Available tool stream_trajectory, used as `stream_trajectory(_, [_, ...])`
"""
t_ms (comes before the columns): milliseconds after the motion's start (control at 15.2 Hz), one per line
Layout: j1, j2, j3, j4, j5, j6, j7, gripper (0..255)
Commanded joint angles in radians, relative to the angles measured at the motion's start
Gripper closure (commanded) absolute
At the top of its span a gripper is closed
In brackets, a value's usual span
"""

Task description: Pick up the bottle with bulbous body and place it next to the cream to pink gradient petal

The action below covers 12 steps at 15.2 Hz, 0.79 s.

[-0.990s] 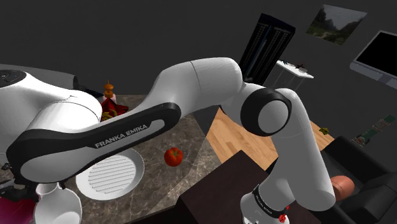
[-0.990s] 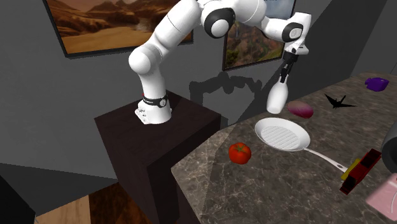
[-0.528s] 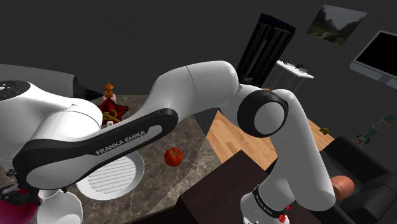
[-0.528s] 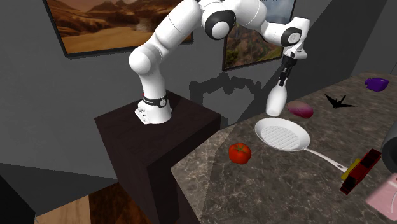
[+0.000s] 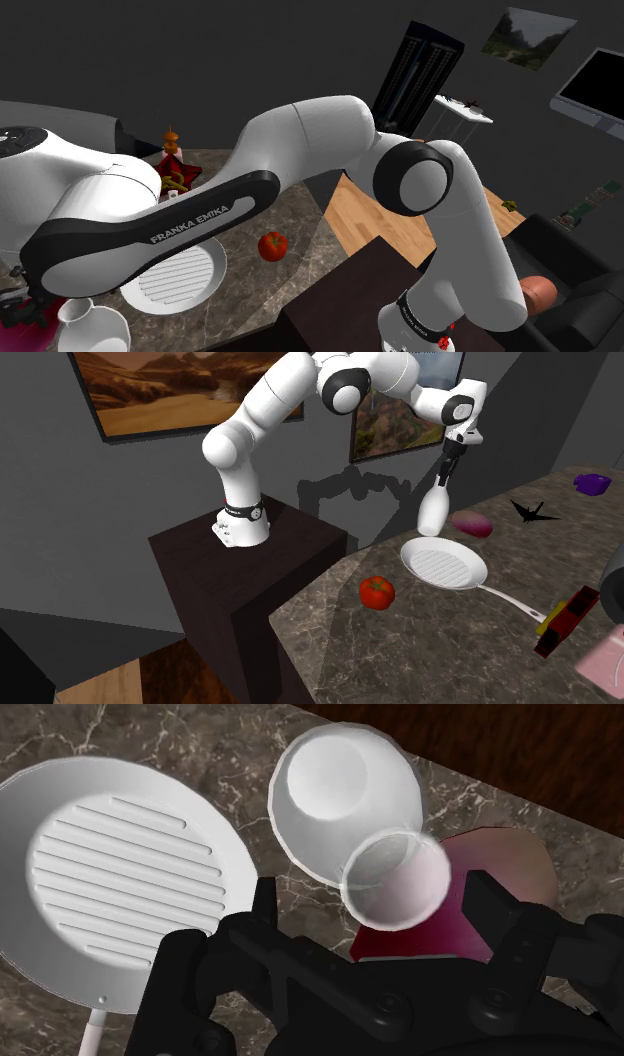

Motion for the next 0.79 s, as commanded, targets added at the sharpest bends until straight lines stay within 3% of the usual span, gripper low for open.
stream_trajectory(0, [0.0,0.001,0.0,0.0,0.0,0.0,0.0,0])
stream_trajectory(264, [-0.003,-0.048,0.018,0.048,0.023,-0.092,-0.015,0])
stream_trajectory(726, [-0.003,-0.048,0.017,0.048,0.023,-0.092,-0.015,0])
